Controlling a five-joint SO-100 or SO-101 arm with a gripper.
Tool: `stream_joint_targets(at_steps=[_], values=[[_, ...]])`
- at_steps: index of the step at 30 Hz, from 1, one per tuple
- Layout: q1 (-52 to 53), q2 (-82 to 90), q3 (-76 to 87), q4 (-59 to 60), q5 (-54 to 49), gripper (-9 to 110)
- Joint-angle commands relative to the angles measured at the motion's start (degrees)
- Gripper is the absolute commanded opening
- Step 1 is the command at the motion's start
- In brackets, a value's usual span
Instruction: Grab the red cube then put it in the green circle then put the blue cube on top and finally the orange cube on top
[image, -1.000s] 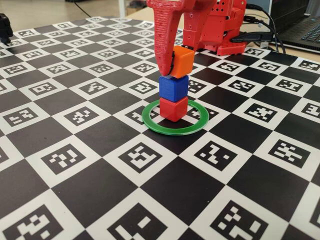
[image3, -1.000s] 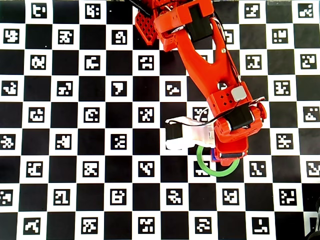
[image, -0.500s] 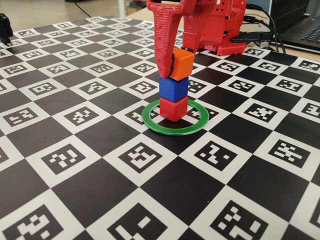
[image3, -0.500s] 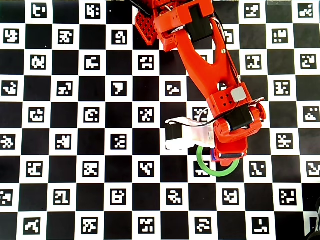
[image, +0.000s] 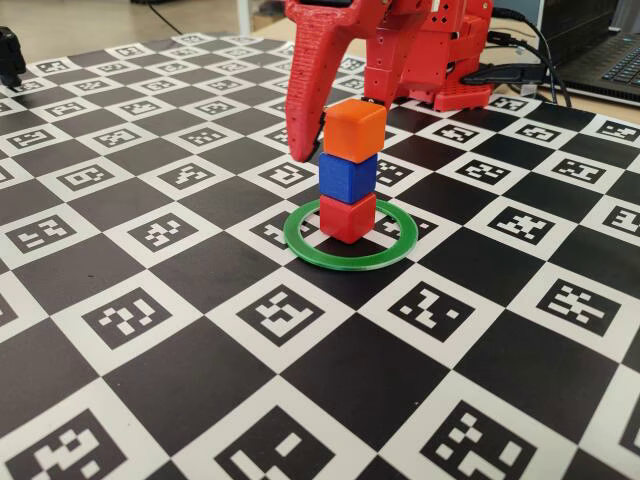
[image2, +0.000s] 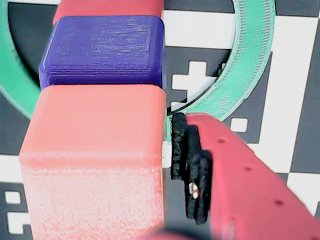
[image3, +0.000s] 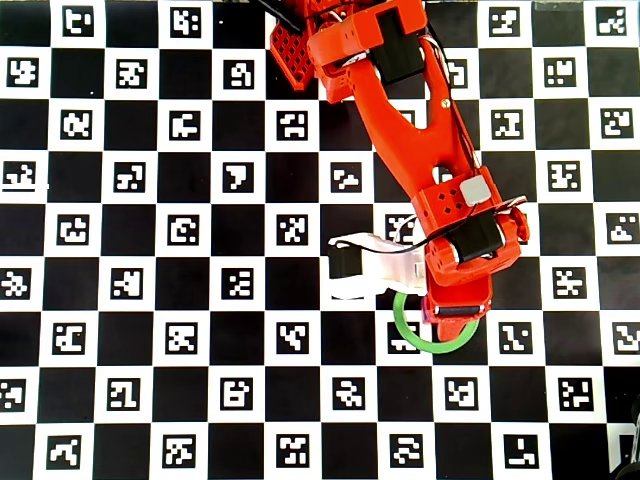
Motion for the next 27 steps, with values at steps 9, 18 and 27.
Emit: stream_joint_targets(at_steps=[9,18,27], values=[[-0.1,10.5,-0.4,0.1,0.4,47],[0.1,14.2,-6.0,6.2,-0.6,47],[1.0,20.4,-6.2,11.1,-4.1,45]])
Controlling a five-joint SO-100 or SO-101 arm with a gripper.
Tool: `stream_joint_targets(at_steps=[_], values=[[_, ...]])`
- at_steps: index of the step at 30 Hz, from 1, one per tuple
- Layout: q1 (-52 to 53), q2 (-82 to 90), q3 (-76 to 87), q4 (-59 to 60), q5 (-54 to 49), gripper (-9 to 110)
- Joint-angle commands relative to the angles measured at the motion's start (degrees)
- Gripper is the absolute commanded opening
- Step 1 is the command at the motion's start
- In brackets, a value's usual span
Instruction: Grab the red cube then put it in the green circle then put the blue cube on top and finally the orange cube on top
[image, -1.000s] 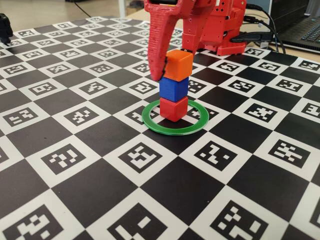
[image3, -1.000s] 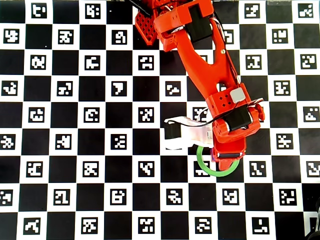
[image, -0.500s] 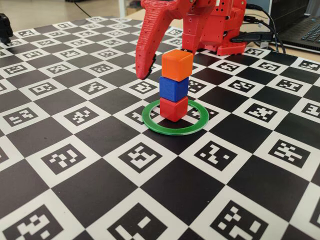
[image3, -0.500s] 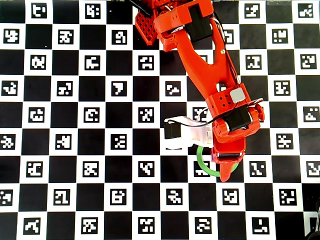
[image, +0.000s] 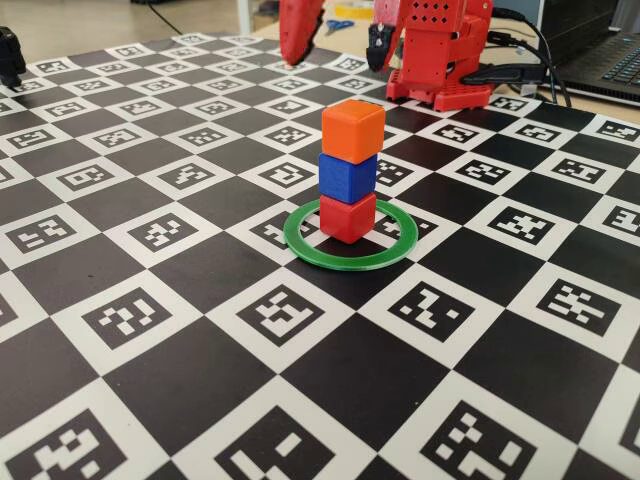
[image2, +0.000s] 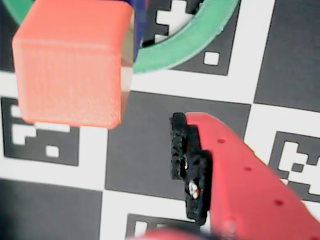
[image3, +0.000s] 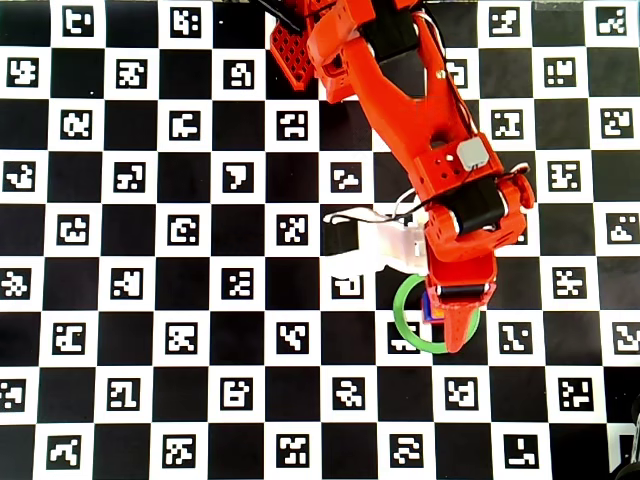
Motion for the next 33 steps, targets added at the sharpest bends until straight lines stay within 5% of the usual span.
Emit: stream_joint_targets(at_steps=[1,6,18,33], values=[[1.1,9.8,-3.7,1.4,-2.8,44],[1.5,17.8,2.5,1.4,-10.1,38],[10.3,37.4,22.9,-1.3,-22.9,-6],[19.9,48.2,47.8,-10.7,-56.6,-6]])
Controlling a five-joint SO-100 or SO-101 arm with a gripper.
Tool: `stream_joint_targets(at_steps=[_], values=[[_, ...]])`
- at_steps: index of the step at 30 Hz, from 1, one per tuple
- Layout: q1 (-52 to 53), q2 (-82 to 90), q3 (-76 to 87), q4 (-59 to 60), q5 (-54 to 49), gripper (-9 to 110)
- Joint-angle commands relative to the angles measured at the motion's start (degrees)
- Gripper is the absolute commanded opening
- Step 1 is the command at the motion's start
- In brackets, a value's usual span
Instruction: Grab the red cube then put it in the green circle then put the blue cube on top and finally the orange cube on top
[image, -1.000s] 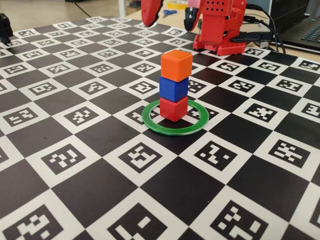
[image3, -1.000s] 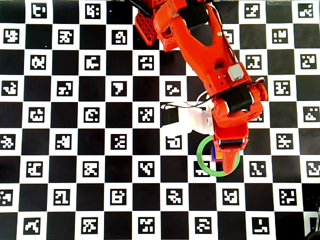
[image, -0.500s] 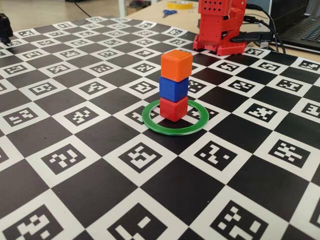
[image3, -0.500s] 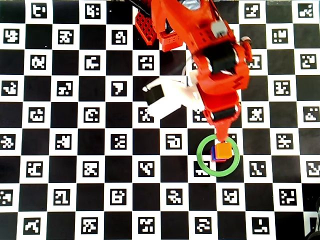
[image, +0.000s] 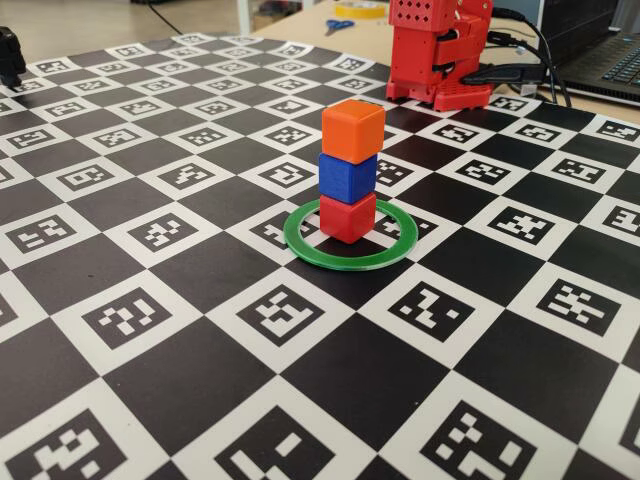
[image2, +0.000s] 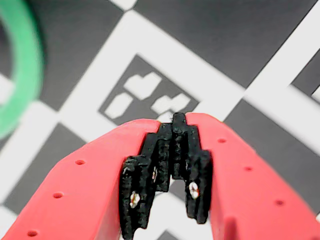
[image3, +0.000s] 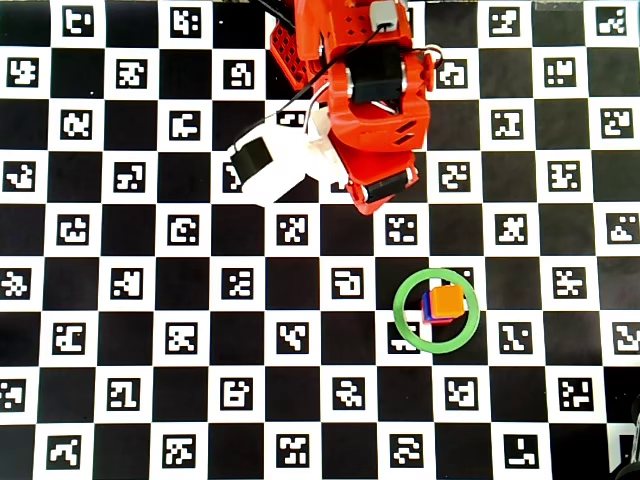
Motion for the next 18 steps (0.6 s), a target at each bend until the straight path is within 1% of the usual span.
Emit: stream_joint_targets(at_steps=[1,9,12,16,18], values=[[2.2,4.1,3.6,-3.8,-8.9,-6],[4.2,14.8,19.4,-18.1,-20.1,-6],[3.7,19.9,26.0,-23.5,-25.7,-6],[3.5,29.4,36.4,-31.1,-36.1,-6],[3.4,34.6,41.3,-33.3,-38.5,-6]])
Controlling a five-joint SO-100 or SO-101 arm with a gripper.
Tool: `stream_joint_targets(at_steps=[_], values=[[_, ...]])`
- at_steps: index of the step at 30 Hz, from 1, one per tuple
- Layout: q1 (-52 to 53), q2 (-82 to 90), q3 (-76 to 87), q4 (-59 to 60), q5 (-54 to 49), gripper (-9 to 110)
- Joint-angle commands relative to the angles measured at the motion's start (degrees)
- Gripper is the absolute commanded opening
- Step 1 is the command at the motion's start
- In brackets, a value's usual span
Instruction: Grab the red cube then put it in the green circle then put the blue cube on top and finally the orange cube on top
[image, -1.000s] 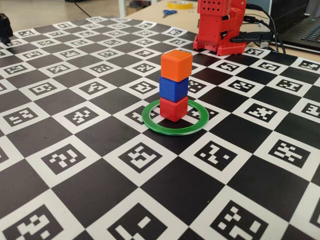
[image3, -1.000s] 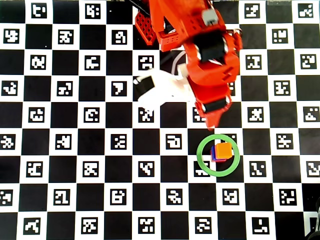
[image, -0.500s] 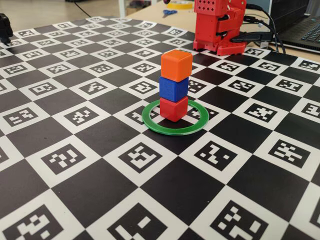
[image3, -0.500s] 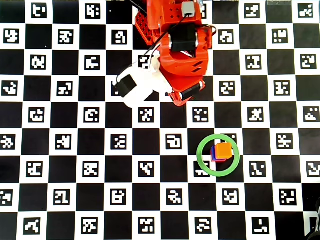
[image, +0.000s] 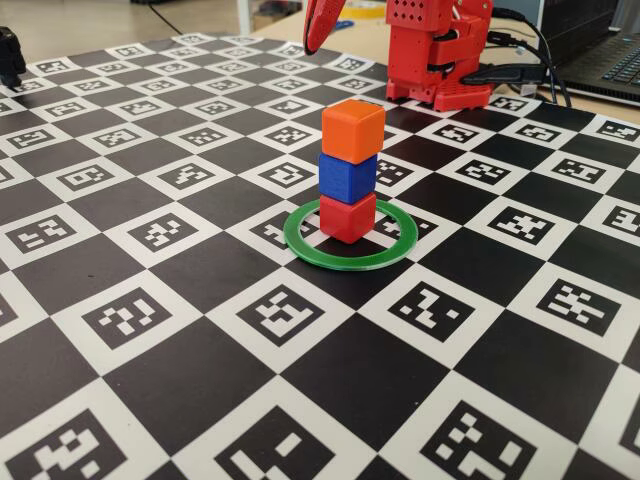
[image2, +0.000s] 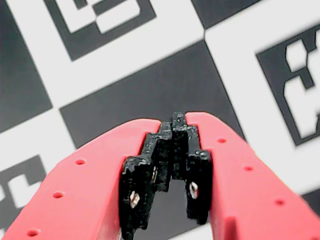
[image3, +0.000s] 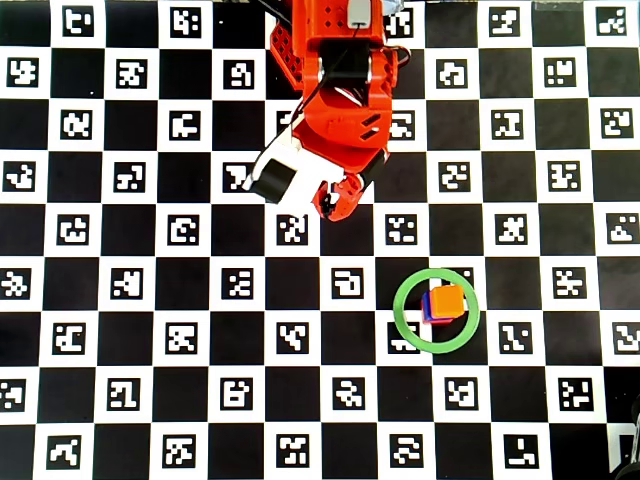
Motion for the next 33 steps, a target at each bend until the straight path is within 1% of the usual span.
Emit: stream_joint_targets(at_steps=[1,7,15,19,24,33], values=[[-0.4,10.9,6.2,-4.9,-5.7,-6],[-0.4,21.1,15.4,-4.0,-8.1,-6],[-0.3,28.5,23.5,-2.4,-8.8,-6],[-1.4,30.3,26.5,0.2,-7.8,-6],[-1.4,35.7,31.6,4.1,-9.3,-6],[-1.8,38.3,33.2,12.7,-12.0,-6]])
